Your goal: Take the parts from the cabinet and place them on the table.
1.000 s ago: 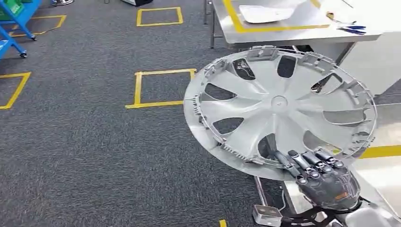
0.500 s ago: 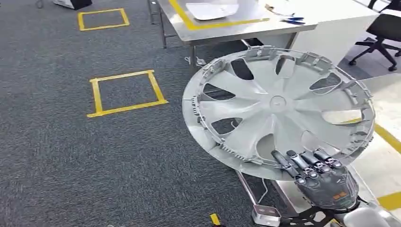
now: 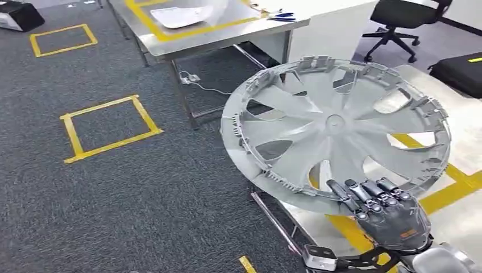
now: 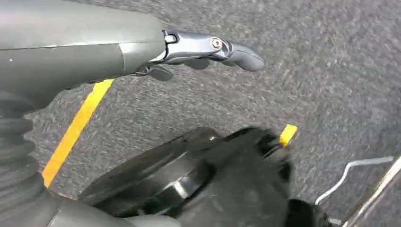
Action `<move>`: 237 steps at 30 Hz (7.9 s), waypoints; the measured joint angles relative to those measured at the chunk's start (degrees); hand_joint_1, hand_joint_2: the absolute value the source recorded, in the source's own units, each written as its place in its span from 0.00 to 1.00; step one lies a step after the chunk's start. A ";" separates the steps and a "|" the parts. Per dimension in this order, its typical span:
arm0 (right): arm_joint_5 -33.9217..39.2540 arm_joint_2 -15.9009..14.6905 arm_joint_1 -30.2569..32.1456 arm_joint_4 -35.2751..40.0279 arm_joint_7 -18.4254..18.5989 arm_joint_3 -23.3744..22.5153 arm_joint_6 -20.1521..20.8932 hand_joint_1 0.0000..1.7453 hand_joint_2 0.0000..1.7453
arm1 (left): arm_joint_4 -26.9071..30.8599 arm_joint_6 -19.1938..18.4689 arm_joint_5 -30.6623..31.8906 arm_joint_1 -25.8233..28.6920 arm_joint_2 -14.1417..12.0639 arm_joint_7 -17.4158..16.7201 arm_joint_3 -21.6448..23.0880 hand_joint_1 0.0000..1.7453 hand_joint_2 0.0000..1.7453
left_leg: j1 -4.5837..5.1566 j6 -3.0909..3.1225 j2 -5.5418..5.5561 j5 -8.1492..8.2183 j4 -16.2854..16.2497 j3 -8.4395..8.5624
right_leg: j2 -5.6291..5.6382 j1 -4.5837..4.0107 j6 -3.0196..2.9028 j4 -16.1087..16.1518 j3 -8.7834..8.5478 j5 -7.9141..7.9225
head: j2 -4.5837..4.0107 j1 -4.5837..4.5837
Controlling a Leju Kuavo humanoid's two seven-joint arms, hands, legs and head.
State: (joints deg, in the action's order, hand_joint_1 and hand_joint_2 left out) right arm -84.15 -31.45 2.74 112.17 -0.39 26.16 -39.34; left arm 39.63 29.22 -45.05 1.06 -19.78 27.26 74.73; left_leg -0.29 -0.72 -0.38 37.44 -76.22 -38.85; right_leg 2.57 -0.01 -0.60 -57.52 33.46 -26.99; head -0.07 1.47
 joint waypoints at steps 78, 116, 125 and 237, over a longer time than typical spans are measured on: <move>0.61 -1.09 -1.66 -0.29 2.54 3.59 0.72 1.00 1.00 | 1.36 0.85 0.70 0.76 -0.09 -1.27 -1.42 0.00 1.00 | -0.41 2.32 -3.12 -9.73 18.82 7.00 | -2.84 1.09 3.94 -12.74 7.32 -4.17 | 0.00 1.05; 2.19 -0.66 -1.74 -0.26 2.36 5.31 2.56 1.00 1.00 | 3.76 2.62 0.66 1.36 -1.60 -3.06 -1.38 0.00 1.00 | 0.58 1.18 0.82 -9.97 18.35 6.47 | -1.48 0.51 1.72 0.25 -0.47 -0.57 | 0.00 0.52; 2.51 -0.66 -1.74 -0.26 2.36 5.47 3.13 1.00 1.00 | 3.96 2.75 0.50 1.37 -1.84 -3.39 -1.38 0.00 1.00 | 0.48 1.18 0.82 -9.98 18.37 6.47 | -1.48 0.41 1.71 0.18 -0.43 -0.57 | 0.00 0.52; 12.94 1.60 -2.44 -10.30 -2.12 8.33 8.92 0.00 0.00 | 11.37 7.23 -1.79 6.08 -6.78 -13.57 -8.24 0.00 0.00 | 0.45 1.17 0.78 -9.96 18.37 6.46 | -1.43 0.37 1.70 0.18 -0.40 -0.65 | 0.00 0.52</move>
State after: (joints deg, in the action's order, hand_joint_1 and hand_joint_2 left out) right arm -71.21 -29.86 0.30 101.88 -2.51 34.49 -30.42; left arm 50.99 36.46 -46.84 7.14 -26.56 13.68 66.49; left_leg 0.16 0.46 0.39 27.48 -57.85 -32.38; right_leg 1.15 0.36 1.09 -57.34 33.06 -27.63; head -0.07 1.99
